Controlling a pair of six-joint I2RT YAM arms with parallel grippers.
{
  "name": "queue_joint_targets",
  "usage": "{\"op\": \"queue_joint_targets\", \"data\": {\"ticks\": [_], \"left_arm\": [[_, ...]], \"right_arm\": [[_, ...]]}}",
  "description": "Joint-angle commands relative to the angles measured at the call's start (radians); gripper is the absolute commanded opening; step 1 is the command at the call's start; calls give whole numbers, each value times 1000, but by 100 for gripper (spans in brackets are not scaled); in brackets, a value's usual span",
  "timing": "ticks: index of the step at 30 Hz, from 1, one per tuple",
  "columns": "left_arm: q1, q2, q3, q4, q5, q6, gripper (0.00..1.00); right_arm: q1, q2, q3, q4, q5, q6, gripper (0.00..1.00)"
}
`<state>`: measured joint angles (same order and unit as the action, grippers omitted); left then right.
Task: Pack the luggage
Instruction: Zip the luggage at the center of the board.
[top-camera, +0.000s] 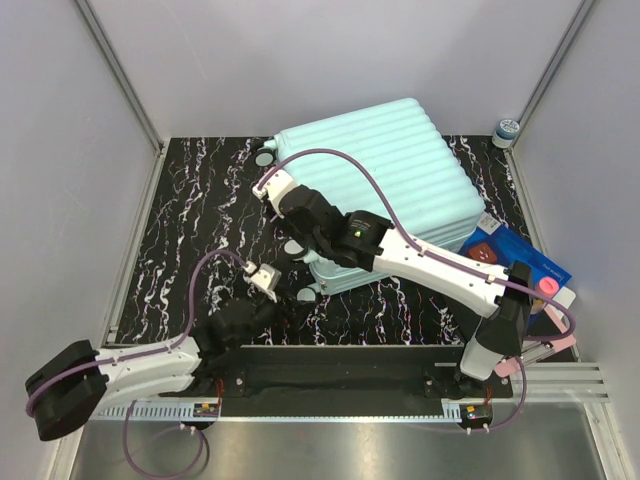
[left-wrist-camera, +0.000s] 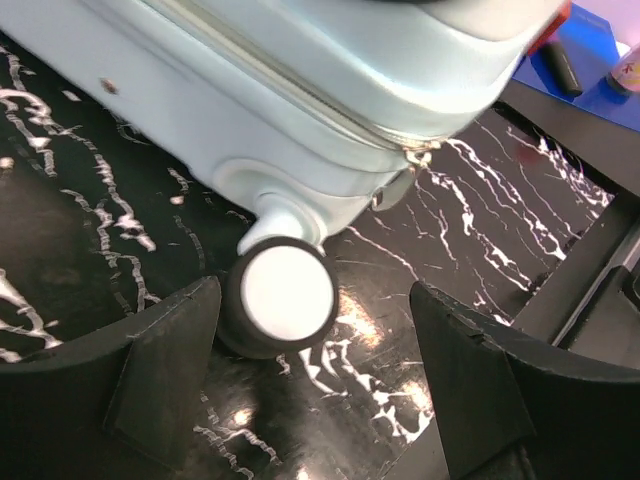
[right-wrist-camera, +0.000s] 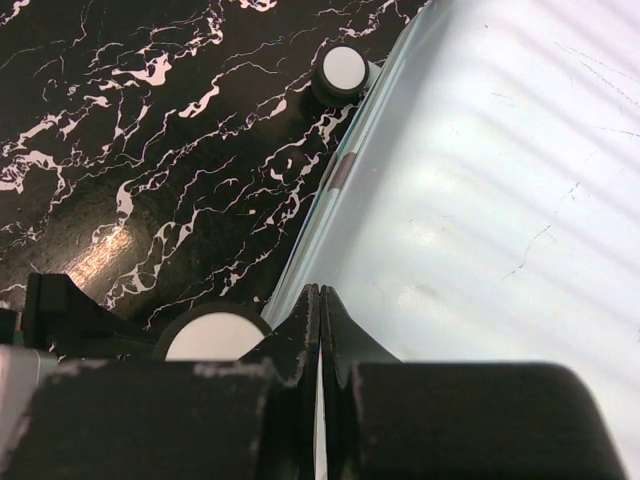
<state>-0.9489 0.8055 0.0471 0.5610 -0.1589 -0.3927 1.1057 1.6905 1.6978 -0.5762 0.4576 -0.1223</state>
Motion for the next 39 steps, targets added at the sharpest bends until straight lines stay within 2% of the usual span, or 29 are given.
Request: {"op": "queue_joint_targets", "data": {"ticks": [1, 13, 20, 24, 30, 39], "left_arm": [[-42, 72, -33, 283, -122, 15, 80], [-105, 227, -10, 445, -146, 5, 79], [-136, 293, -6, 542, -238, -21, 79], [-145, 389, 19, 623, -260, -31, 79], [-177, 480, 46, 717, -323, -54, 73], [-206, 535, 97, 740, -410, -26, 67]], "right_arm": [[-6, -58, -1, 22, -19, 36, 0], [-6, -55, -13, 22, -11, 58, 0], [-6, -63, -32, 22, -22, 82, 0], [-6, -72, -40, 22, -28, 90, 0], [-6, -81, -50, 24, -36, 98, 0], [-6, -92, -72, 26, -43, 105, 0]]}}
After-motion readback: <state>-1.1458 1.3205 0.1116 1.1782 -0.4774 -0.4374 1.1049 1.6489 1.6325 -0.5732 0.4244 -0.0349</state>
